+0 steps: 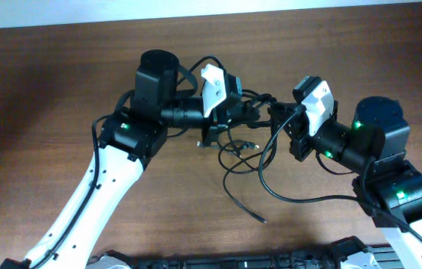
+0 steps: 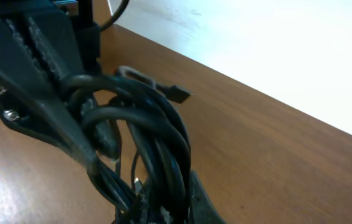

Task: Untangle cables

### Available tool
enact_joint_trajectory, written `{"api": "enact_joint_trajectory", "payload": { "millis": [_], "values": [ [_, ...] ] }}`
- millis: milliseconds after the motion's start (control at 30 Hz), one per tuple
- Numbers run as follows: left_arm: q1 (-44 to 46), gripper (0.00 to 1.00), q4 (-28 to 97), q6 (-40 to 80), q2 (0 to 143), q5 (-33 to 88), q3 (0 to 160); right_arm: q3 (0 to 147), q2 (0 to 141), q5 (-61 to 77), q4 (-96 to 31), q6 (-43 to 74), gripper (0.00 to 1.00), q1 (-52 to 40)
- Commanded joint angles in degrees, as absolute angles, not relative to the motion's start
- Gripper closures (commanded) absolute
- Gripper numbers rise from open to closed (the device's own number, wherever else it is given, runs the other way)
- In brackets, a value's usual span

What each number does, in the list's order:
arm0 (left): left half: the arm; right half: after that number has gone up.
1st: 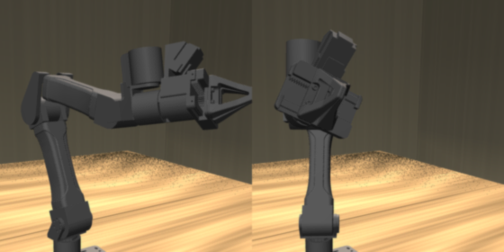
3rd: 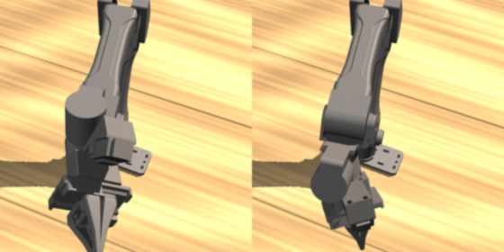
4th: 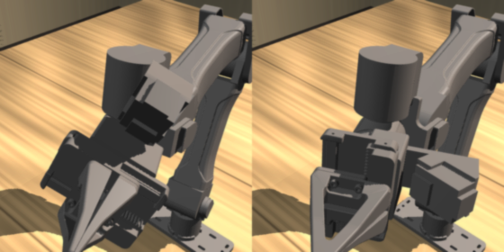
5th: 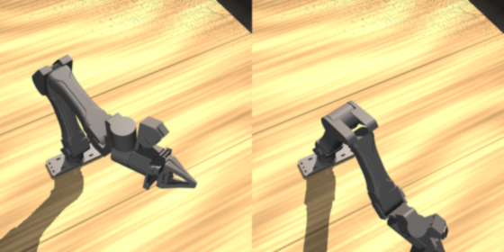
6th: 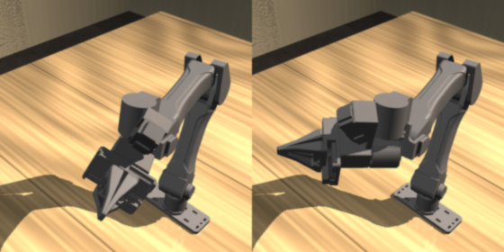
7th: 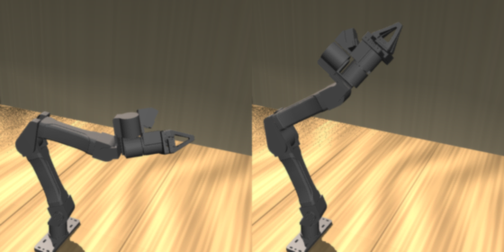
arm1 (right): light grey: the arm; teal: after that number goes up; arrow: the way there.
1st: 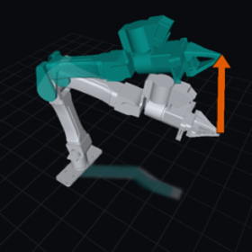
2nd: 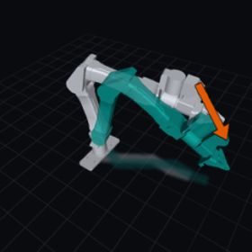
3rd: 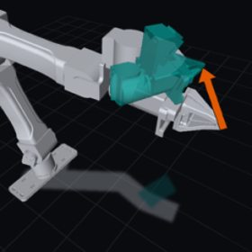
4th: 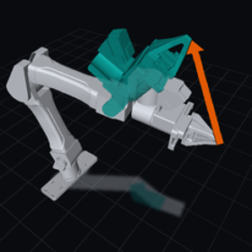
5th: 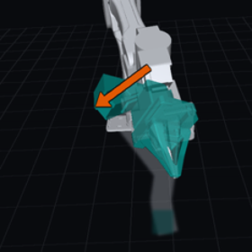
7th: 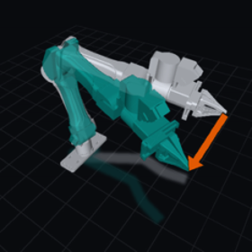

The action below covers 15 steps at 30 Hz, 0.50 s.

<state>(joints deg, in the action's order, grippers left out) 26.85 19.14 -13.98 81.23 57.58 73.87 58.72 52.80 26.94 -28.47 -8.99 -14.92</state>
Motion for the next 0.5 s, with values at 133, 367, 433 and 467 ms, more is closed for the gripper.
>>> {"api": "enact_joint_trajectory", "payload": {
  "millis": [133,367,433,467],
  "values": [
    [25.8,1.00,18.8,13.6,80.2,28.6,75.0,59.3,52.3,26.1,-28.3,-6.6,0.96,-14.9],
    [25.8,1.00,19.0,18.0,80.2,28.6,75.0,59.3,52.3,26.1,-28.3,-6.6,0.96,-14.9],
    [25.8,1.00,19.0,17.9,80.2,29.6,75.0,59.3,52.3,26.0,-28.3,-6.6,0.96,-14.9],
    [25.8,1.00,19.0,16.8,80.2,30.9,75.0,59.3,52.3,25.3,-28.3,-6.6,0.95,-14.9]
  ]
}}
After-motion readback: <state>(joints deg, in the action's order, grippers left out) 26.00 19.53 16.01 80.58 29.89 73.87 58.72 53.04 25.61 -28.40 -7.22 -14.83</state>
